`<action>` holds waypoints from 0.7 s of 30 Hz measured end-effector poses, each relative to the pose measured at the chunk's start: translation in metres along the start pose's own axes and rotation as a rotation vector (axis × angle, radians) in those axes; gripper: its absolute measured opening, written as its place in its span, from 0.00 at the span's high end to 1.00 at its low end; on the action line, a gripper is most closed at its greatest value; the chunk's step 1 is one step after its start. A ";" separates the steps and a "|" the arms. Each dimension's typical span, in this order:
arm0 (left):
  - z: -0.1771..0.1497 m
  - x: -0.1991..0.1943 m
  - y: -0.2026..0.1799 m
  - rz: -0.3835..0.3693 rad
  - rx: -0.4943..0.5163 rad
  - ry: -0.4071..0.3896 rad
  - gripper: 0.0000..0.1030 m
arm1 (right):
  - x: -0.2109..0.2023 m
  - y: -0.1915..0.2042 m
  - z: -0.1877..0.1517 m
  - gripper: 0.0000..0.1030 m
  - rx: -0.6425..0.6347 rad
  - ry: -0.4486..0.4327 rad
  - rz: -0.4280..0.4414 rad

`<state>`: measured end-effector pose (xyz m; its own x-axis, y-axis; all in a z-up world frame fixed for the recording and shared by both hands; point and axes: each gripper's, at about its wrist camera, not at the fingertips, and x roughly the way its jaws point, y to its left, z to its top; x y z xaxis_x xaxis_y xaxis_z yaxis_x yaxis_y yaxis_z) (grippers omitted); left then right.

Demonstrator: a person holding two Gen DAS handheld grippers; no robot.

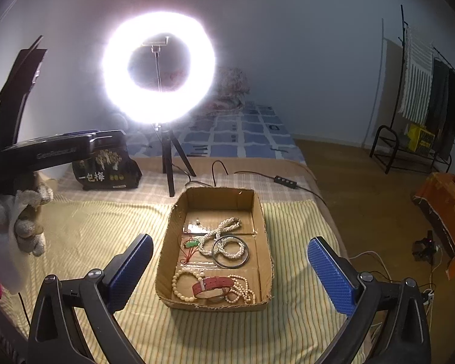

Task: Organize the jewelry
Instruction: 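Lift both tools away from the box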

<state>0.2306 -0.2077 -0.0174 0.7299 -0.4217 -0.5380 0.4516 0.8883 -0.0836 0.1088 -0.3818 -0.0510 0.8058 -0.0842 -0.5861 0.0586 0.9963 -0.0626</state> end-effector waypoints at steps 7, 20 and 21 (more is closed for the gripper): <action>-0.004 -0.045 0.004 0.002 -0.016 -0.020 0.29 | -0.032 0.008 0.005 0.00 0.014 -0.031 -0.028; -0.029 -0.124 0.009 0.032 -0.002 -0.045 0.17 | -0.081 0.023 0.008 0.00 0.055 -0.090 -0.099; -0.032 -0.129 0.009 0.032 -0.006 -0.050 0.17 | -0.082 0.024 0.007 0.00 0.059 -0.095 -0.103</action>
<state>0.1239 -0.1394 0.0248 0.7689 -0.4013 -0.4977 0.4245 0.9026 -0.0720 0.0478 -0.3505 0.0014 0.8458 -0.1866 -0.4997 0.1758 0.9820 -0.0691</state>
